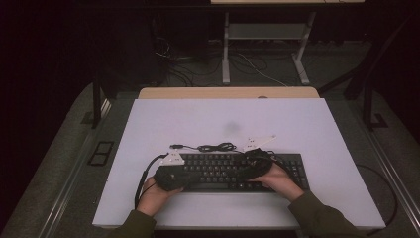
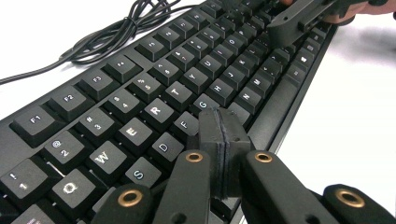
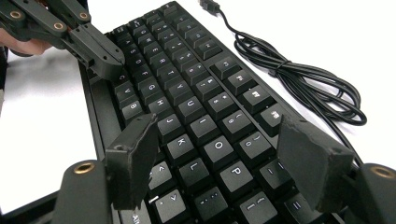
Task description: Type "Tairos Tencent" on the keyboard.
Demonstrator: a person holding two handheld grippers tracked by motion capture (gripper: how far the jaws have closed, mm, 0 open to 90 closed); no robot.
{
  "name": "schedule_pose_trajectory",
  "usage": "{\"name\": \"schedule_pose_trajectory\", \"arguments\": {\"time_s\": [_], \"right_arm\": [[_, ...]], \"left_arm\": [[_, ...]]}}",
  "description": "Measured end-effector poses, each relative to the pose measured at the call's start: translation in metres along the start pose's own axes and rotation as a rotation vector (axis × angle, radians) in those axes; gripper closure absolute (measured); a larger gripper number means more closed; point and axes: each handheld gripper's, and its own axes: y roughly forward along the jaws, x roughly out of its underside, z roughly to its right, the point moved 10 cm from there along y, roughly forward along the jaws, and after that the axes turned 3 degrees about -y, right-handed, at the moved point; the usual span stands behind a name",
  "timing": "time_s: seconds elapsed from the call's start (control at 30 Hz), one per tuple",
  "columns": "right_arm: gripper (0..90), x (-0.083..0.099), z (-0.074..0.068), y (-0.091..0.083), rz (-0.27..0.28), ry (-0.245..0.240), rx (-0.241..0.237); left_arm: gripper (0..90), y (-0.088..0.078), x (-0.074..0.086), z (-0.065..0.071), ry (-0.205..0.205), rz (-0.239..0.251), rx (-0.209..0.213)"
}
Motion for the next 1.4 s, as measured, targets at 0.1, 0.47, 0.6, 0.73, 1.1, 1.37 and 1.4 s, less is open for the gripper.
{"name": "schedule_pose_trajectory", "arguments": {"time_s": [0.1, 0.47, 0.6, 0.73, 1.1, 1.37, 1.4], "right_arm": [[29.0, 0.0007, 0.0000, -0.0005, -0.002, 0.006, 0.000], [28.8, 0.0008, -0.0004, -0.0003, -0.001, 0.001, 0.002], [28.8, 0.0009, -0.0004, -0.0003, -0.002, 0.002, 0.004], [28.8, 0.0010, -0.0006, -0.0001, -0.002, 0.000, 0.004], [28.8, 0.0004, -0.0008, -0.0007, 0.002, 0.001, 0.003], [28.7, 0.0007, -0.0004, -0.0021, 0.005, 0.000, 0.006], [28.7, 0.0007, -0.0004, -0.0021, 0.005, 0.000, 0.006]], "left_arm": [[89.2, 0.0010, 0.0007, -0.0007, 0.000, -0.006, -0.001], [89.2, 0.0026, 0.0018, -0.0010, -0.003, -0.013, -0.002], [89.2, 0.0027, 0.0020, -0.0011, -0.003, -0.014, -0.001], [89.2, 0.0037, 0.0043, -0.0021, 0.001, -0.029, -0.004], [89.2, 0.0016, 0.0015, -0.0011, -0.005, -0.013, -0.003], [89.2, -0.0008, -0.0008, -0.0027, -0.002, -0.004, -0.003], [89.2, -0.0015, -0.0010, -0.0030, -0.002, -0.005, -0.004]]}}
